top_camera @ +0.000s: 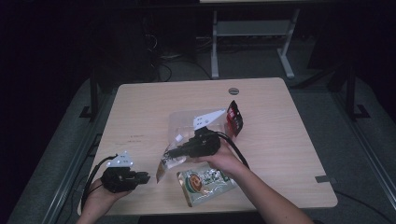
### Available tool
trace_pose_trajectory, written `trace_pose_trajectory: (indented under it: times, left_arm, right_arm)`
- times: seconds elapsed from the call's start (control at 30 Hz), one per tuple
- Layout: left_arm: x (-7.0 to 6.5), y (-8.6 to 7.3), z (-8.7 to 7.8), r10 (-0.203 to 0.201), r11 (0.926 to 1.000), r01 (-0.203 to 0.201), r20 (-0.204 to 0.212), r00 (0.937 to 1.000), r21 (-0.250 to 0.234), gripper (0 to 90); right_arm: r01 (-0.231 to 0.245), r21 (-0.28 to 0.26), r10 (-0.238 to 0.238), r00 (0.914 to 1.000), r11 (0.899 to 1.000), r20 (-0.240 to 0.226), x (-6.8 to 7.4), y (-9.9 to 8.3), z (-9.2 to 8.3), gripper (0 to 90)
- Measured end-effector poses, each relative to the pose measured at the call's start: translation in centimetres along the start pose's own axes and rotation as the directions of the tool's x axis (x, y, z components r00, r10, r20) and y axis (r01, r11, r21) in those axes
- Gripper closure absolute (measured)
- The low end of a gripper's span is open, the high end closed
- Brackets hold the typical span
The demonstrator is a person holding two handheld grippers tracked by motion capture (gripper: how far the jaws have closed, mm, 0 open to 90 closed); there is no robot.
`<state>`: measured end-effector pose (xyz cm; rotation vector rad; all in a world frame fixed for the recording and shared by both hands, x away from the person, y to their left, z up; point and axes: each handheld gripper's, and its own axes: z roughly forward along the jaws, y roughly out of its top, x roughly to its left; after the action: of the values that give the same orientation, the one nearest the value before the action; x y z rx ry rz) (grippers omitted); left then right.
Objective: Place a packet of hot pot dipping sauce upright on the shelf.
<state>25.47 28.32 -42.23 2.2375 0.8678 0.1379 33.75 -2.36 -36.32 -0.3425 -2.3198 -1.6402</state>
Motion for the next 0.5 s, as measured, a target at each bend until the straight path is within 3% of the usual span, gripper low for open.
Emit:
trace_pose_trajectory:
  times: [0.2, 0.37, 0.5]
  left_arm:
    - [0.4, -0.6, -0.1, -0.012, 0.9999, 0.012, -0.005, 0.9999, 0.006, 65.5]
    - [0.5, -0.7, 0.0, -0.014, 0.9998, 0.014, -0.013, 0.9998, 0.015, 56.5]
    - [0.5, -0.7, 0.2, -0.017, 0.9998, 0.017, -0.021, 0.9996, 0.008, 53.1]
  right_arm:
    - [0.01, -0.035, -0.009, 0.9995, 0.999, 0.029, 0.0, 0.7, -1.7, 90.0]
    - [0.024, -0.064, -0.018, 0.9961, 0.998, 0.086, -0.2, 1.6, -3.8, 89.9]
    - [0.026, -0.068, -0.018, 0.9933, 0.997, 0.114, -0.5, 1.8, -4.4, 89.9]
